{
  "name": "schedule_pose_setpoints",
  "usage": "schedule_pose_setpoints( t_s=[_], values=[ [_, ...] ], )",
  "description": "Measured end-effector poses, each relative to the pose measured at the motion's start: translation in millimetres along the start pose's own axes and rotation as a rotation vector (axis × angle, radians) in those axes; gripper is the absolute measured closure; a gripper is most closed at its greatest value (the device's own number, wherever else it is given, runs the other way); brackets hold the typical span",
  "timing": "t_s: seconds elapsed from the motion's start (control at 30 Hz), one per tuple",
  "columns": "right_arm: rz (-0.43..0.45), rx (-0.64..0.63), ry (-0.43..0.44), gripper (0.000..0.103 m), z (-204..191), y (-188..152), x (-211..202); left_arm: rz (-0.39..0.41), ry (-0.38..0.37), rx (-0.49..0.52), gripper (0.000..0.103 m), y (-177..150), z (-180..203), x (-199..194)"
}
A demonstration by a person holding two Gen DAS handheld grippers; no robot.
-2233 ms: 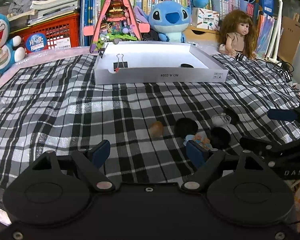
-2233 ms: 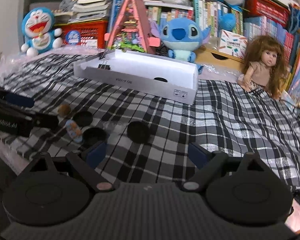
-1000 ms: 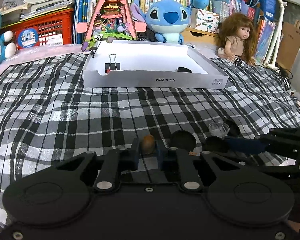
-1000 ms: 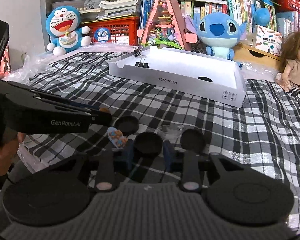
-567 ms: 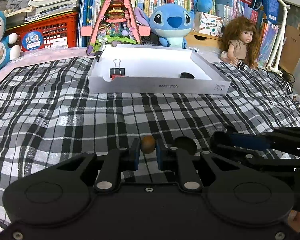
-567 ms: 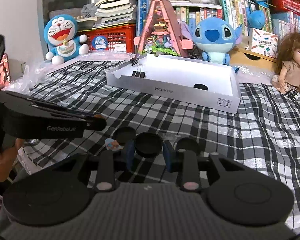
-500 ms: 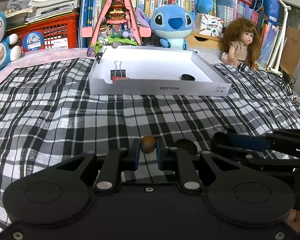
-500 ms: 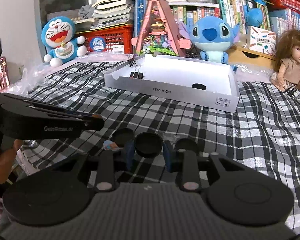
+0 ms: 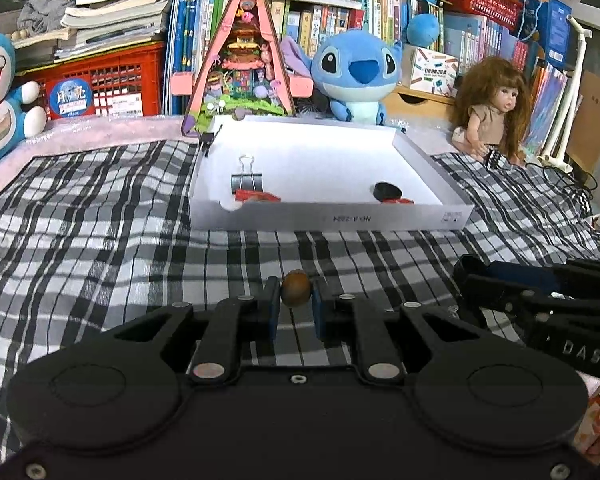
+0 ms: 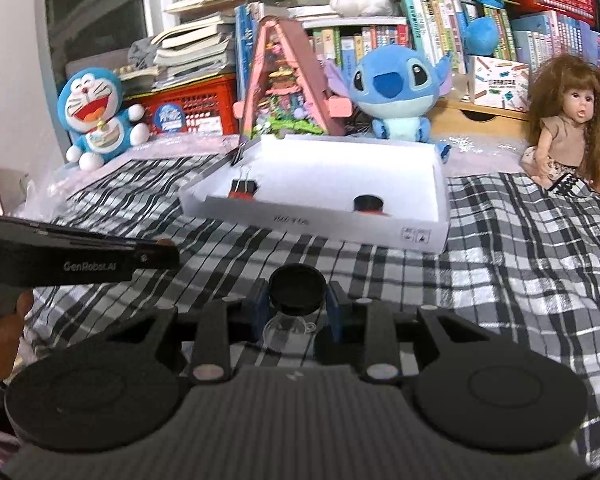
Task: Organize rigid objects
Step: 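Close the left tool on the brown nut while the right tool closes on a black cap, then carry the nut in the left tool and the cap in the right tool over the tray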
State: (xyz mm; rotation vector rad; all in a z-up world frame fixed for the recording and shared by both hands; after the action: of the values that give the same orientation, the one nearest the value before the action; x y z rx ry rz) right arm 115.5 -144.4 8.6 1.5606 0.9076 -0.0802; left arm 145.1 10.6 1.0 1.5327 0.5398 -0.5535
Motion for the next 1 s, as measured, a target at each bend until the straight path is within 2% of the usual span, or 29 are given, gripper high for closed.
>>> schedule_pose_setpoints(
  t_s=[0.67,1.0],
  values=[
    [0.006,0.108,-0.01,0.067,35.0,38.1,10.3,-0.009,0.006,-0.027,0.088,34.9,-6.8,20.0],
    [-0.024,0.182,-0.022,0.067,57.6,61.1,26.9,-0.047,-0.009,-0.052,0.088,66.5,-12.1,41.1]
  ],
)
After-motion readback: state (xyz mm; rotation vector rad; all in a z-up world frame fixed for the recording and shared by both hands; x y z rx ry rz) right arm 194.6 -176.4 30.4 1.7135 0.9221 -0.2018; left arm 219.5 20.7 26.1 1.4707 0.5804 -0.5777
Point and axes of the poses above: each gripper's, at about its wrist camera, not at the fingertips, and x roughly the way its jaws point, z to its right, y to its top, the point moved 7 cm from there along x, roughly the way its jaws point, and after that the axes turned 12 degrees about y, right-handed, at the moved point
